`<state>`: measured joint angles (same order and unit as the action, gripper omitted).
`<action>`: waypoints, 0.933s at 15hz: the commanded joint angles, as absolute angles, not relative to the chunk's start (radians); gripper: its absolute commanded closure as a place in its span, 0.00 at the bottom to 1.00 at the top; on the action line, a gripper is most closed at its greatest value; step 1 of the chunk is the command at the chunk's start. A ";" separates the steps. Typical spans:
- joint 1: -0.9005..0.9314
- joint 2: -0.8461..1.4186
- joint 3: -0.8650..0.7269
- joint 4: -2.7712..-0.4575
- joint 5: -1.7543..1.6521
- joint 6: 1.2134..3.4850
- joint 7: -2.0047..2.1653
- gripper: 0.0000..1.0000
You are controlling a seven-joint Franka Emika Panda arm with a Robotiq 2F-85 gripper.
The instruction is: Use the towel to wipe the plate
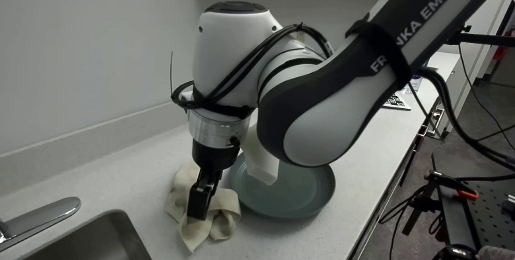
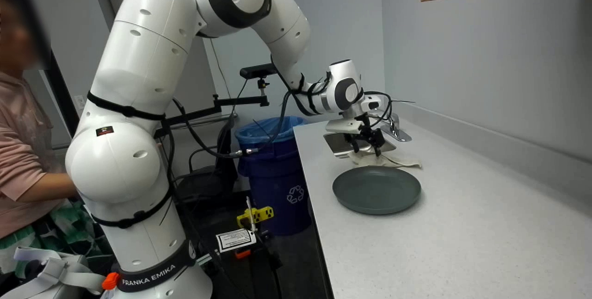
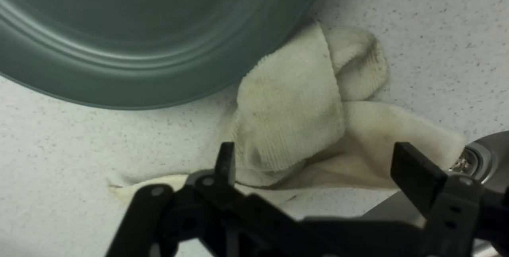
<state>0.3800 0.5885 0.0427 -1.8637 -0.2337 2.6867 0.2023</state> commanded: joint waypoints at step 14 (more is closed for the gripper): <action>0.445 0.796 -0.054 -1.628 -0.275 2.686 0.227 0.57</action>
<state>0.4175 0.7882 -0.0242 -1.6555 -0.2523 2.6867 0.2033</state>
